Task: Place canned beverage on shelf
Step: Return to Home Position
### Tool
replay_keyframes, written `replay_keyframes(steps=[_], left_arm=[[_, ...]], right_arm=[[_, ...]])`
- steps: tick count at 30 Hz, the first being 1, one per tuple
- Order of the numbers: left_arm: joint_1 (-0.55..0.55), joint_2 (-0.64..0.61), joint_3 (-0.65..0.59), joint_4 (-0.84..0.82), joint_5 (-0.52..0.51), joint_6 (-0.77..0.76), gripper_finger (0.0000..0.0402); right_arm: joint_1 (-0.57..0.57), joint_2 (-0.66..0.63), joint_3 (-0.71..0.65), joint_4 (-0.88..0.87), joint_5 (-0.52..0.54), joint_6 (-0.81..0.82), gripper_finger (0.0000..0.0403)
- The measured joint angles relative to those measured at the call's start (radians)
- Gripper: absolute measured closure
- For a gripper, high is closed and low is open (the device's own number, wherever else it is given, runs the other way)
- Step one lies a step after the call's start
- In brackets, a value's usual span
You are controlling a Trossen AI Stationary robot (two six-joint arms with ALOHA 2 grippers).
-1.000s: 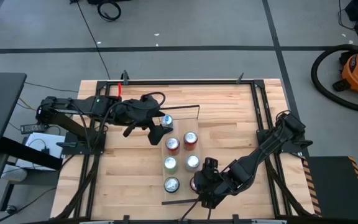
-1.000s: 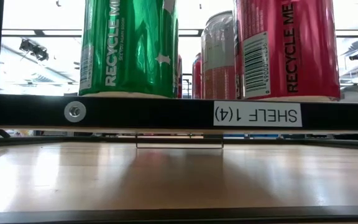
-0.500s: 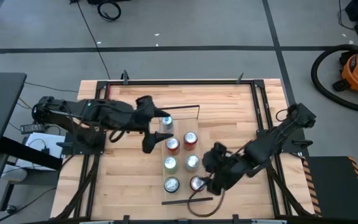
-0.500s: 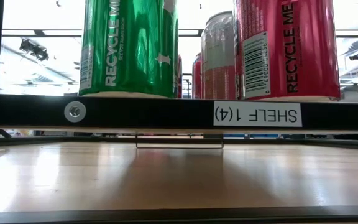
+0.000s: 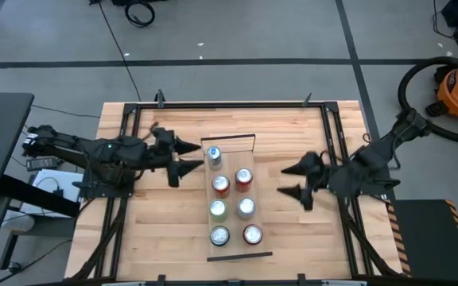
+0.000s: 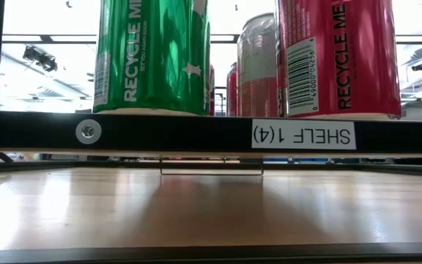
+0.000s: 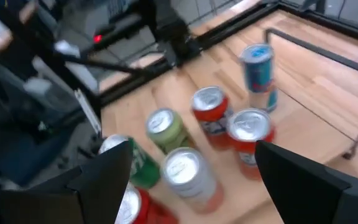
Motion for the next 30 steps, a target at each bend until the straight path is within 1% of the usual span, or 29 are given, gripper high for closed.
replay_keyframes(steps=[4,9,15,23,26,30], left_arm=[[-0.001,-0.107,-0.123,0.123,-0.078,-0.017,0.0087],[-0.001,-0.205,-0.244,0.153,-0.17,-0.058,0.0099],[-0.001,-0.296,-0.392,0.225,-0.211,-0.144,0.0119],[-0.001,-0.394,-0.557,0.413,-0.299,-0.174,0.0159],[-0.001,-0.435,-0.625,0.477,-0.311,-0.196,0.0181],[-0.001,-0.479,-0.705,0.565,-0.319,-0.246,0.0212]], right_arm=[[-0.068,-0.177,-0.168,0.124,-0.056,-0.018,0.0054],[-0.167,-0.354,-0.306,0.149,-0.12,-0.049,0.0055],[-0.259,-0.557,-0.441,0.205,-0.163,-0.086,0.0055],[-0.318,-0.834,-0.583,0.194,-0.185,-0.079,0.0055],[-0.323,-0.931,-0.629,0.191,-0.185,-0.074,0.0055],[-0.323,-1.041,-0.671,0.131,-0.175,-0.056,0.0055]])
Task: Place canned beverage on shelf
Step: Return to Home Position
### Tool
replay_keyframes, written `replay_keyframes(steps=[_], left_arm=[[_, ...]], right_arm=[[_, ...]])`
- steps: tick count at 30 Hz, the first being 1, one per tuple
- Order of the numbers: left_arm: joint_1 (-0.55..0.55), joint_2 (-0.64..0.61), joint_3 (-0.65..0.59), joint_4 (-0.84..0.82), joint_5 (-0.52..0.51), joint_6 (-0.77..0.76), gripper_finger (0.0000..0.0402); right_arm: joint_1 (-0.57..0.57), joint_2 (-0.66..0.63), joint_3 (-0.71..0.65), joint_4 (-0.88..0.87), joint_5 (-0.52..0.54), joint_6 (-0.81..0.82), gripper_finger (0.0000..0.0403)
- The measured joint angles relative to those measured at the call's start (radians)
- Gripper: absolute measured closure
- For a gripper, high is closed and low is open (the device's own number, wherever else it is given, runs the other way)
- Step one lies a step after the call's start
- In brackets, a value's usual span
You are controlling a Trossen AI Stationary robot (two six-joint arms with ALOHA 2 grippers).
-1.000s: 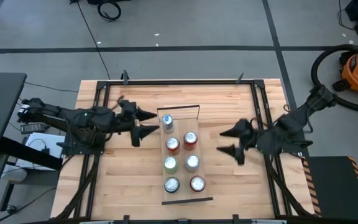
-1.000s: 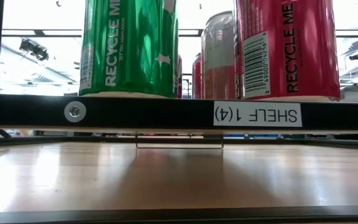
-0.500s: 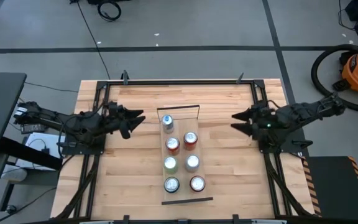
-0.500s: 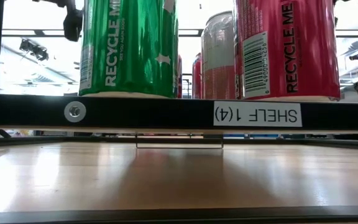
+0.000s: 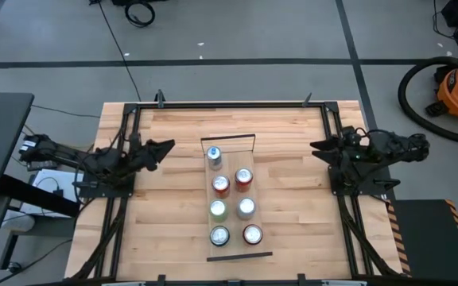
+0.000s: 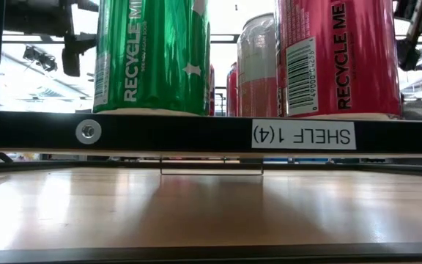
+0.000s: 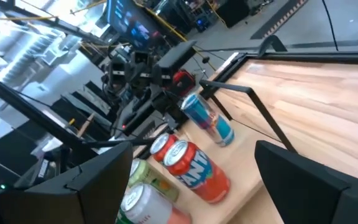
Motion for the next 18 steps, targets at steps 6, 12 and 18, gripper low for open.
replay_keyframes(steps=[6,12,18], left_arm=[[0.0,-0.014,-0.051,0.019,-0.011,-0.093,0.025],[0.0,-0.014,-0.093,0.009,-0.005,-0.139,0.0276],[-0.002,-0.014,-0.145,0.002,0.106,-0.167,0.0291]], right_arm=[[0.0,-0.045,-0.016,-0.086,-0.006,0.004,0.0055],[0.0,-0.044,-0.03,-0.143,-0.003,0.055,0.0055],[0.0,-0.044,-0.105,-0.1,0.055,0.19,0.0055]])
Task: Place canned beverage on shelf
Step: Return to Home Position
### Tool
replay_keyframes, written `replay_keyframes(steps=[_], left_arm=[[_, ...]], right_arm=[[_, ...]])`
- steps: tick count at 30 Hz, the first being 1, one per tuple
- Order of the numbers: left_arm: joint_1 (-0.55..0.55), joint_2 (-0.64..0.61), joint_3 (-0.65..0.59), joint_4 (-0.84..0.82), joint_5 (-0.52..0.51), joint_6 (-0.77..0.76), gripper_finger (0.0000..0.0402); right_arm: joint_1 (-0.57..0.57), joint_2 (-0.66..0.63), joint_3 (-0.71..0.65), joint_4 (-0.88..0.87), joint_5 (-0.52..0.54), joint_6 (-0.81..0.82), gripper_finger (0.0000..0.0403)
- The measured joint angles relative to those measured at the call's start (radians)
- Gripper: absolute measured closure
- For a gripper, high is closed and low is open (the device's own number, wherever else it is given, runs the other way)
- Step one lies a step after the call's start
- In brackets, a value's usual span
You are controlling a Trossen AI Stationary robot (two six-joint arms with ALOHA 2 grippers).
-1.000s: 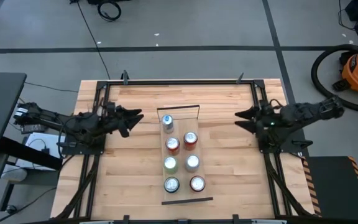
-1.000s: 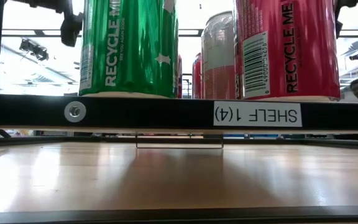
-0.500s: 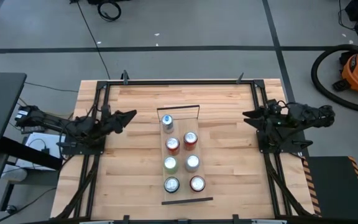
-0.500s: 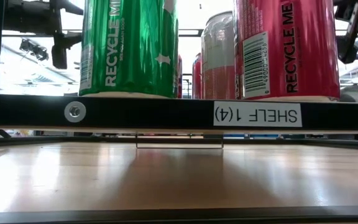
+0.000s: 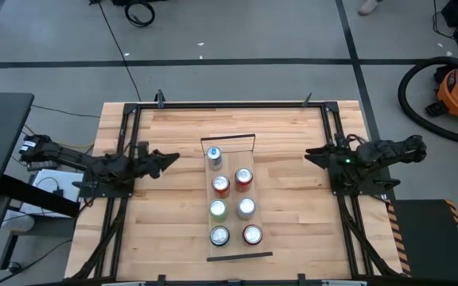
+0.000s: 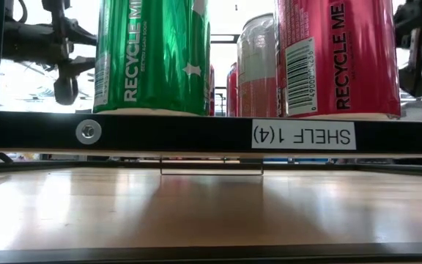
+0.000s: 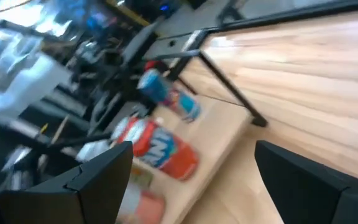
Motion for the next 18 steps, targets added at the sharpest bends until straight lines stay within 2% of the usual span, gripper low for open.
replay_keyframes(steps=[4,7,9,13,18], left_arm=[[-0.009,0.0,-0.014,-0.038,0.117,0.006,0.0292],[-0.015,0.0,-0.014,-0.125,0.181,0.114,0.0292],[-0.019,0.0,-0.015,-0.21,0.226,0.185,0.0292],[-0.019,0.001,-0.015,-0.337,0.254,0.233,0.0292],[-0.019,0.001,-0.015,-0.383,0.253,0.233,0.0292]], right_arm=[[0.0,0.001,-0.07,0.023,0.133,0.116,0.0055],[0.0,0.001,-0.127,0.023,0.205,0.16,0.0055],[0.0,0.001,-0.163,0.017,0.214,0.133,0.0055],[0.0,0.015,-0.185,0.052,0.128,0.023,0.0055],[0.0,0.017,-0.179,0.13,-0.036,-0.074,0.0055]])
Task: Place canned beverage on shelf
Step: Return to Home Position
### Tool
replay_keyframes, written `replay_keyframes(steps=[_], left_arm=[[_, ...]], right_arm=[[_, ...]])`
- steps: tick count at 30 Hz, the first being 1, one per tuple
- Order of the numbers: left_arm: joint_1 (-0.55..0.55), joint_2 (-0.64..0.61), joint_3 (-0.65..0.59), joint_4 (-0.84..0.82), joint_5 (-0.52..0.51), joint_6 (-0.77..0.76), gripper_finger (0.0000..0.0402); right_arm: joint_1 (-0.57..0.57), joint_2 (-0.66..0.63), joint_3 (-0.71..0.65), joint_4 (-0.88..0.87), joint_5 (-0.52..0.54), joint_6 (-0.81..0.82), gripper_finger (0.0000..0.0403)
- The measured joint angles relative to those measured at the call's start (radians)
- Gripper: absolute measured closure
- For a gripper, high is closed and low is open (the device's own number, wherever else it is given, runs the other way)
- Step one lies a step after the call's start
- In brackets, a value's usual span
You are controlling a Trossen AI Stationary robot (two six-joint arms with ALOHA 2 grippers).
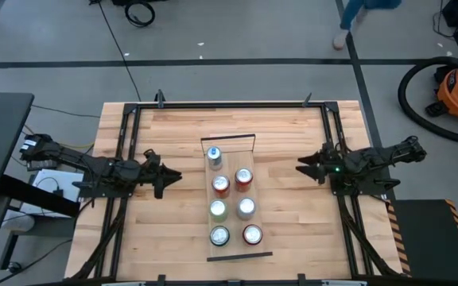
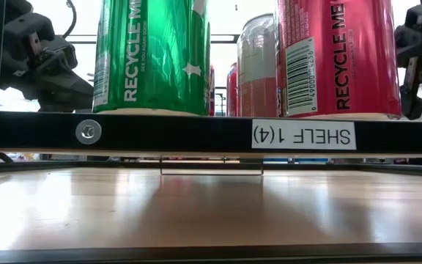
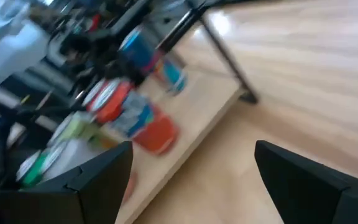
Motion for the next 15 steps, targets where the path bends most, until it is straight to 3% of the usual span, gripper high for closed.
replay_keyframes(steps=[7,15], left_arm=[[0.0,0.0,0.0,0.0,0.0,0.0,0.0292],[0.001,0.0,0.0,0.0,0.0,0.0,0.0292]], right_arm=[[0.0,0.0,0.0,0.063,-0.125,-0.001,0.0055],[0.0,0.0,0.0,0.072,-0.135,-0.001,0.0055]])
